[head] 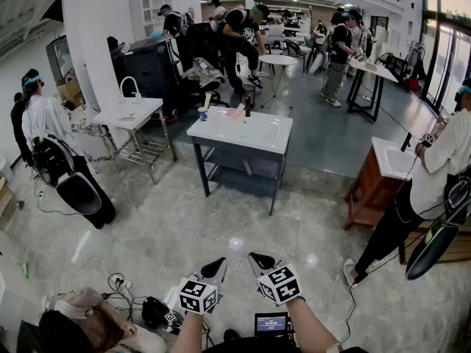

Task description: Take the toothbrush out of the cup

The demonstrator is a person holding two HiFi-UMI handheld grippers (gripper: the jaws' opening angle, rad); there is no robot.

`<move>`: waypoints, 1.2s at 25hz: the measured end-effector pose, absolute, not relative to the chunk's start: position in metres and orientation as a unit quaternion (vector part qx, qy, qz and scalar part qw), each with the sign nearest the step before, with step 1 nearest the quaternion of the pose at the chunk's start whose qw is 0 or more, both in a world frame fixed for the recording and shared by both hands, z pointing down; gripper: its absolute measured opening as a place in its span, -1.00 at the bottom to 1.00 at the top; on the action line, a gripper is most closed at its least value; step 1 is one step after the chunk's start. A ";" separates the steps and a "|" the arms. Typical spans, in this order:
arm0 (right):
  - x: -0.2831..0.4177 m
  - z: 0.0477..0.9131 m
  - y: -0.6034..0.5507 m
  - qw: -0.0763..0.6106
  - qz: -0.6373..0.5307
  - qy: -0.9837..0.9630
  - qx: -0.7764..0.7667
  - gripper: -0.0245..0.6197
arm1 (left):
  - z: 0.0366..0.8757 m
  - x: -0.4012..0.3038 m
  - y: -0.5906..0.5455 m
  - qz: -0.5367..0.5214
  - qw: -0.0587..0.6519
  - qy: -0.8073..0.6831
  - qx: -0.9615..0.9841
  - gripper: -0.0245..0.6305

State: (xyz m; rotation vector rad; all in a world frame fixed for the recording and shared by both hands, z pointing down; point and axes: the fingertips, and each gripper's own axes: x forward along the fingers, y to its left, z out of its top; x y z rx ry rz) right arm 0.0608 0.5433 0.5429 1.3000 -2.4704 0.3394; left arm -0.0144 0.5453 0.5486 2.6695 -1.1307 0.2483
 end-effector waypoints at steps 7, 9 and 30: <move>0.060 0.545 0.548 0.164 0.122 -0.869 0.451 -0.90 | 0.554 -0.011 0.551 0.100 0.106 -0.389 0.910 -0.91; 0.059 0.544 0.548 0.165 0.121 -0.868 0.452 -0.90 | 0.554 -0.011 0.551 0.100 0.107 -0.388 0.910 -0.91; 0.058 0.542 0.559 0.164 0.129 -0.865 0.456 -0.90 | 0.561 -0.017 0.561 0.127 0.098 -0.395 0.905 -0.91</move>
